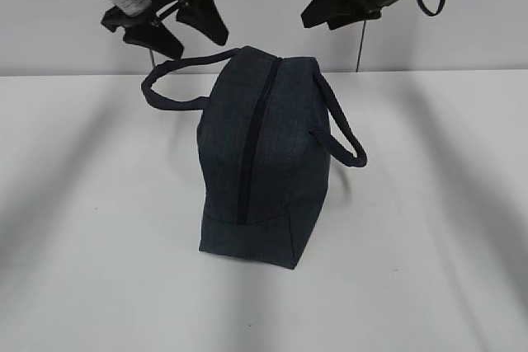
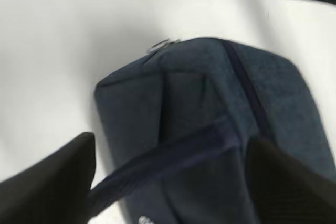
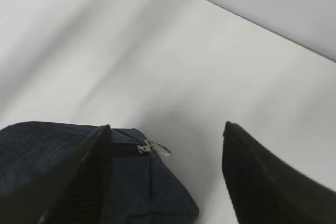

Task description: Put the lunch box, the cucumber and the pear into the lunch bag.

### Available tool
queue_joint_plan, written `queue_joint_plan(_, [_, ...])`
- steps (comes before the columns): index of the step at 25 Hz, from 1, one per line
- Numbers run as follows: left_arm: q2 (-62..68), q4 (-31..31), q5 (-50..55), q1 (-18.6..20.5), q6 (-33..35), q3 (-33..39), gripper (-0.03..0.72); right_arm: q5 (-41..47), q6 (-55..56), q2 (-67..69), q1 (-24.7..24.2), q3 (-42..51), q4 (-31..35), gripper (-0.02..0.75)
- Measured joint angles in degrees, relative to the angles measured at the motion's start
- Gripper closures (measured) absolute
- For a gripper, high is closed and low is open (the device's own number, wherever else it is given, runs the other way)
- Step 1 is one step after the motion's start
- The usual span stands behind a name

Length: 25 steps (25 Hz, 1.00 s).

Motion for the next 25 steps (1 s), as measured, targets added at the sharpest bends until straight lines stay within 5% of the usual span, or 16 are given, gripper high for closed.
queue_joint_plan(7, [-4.83,15.19,4.43,-0.33,-7.27,0.00,0.130,0.71,16.74,-7.57,-0.15,2.27,-11.64,0.259])
queue_joint_plan(15, [-12.66,21.23,5.36,-0.42,-11.74,3.00,0.137,0.85,19.78,-22.65,-0.15,22.69,-16.86,0.309])
queue_joint_plan(25, [-31.59,26.20,5.36,-0.42,-12.21,27.61,0.139,0.85,19.78,-40.42,-0.15,47.96,-18.55,0.312])
